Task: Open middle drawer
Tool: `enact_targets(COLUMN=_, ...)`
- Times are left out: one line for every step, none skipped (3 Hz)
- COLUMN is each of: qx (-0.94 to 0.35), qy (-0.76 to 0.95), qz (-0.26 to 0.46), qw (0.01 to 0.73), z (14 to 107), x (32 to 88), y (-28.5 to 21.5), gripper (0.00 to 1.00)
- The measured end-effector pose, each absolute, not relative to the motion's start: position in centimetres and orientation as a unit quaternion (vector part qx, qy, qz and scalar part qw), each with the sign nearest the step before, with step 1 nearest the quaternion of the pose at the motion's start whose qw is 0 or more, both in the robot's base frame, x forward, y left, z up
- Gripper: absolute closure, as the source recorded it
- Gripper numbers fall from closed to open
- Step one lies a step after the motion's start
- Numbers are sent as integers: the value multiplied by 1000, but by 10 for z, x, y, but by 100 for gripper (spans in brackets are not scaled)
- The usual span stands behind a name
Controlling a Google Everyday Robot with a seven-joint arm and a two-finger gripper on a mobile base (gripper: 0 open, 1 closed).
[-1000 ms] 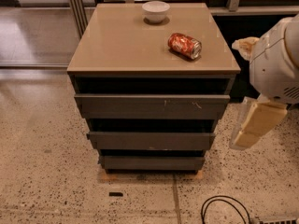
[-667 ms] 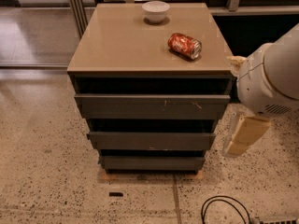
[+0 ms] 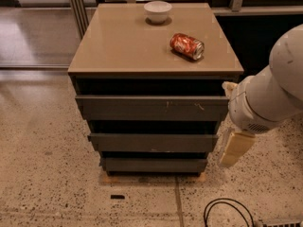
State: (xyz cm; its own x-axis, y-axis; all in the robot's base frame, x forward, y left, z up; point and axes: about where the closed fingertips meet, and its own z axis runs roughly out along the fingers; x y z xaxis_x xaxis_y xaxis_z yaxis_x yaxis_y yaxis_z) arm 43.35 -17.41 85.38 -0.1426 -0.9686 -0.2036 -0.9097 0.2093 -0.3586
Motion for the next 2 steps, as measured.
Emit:
enact_targets(qx=-627, qy=750, qz=-74, qw=197, z=853, x=433, y=-169, gripper=0)
enact_targets(qx=-624, qy=752, qz=-59, qw=204, z=836, x=433, y=-157, gripper=0)
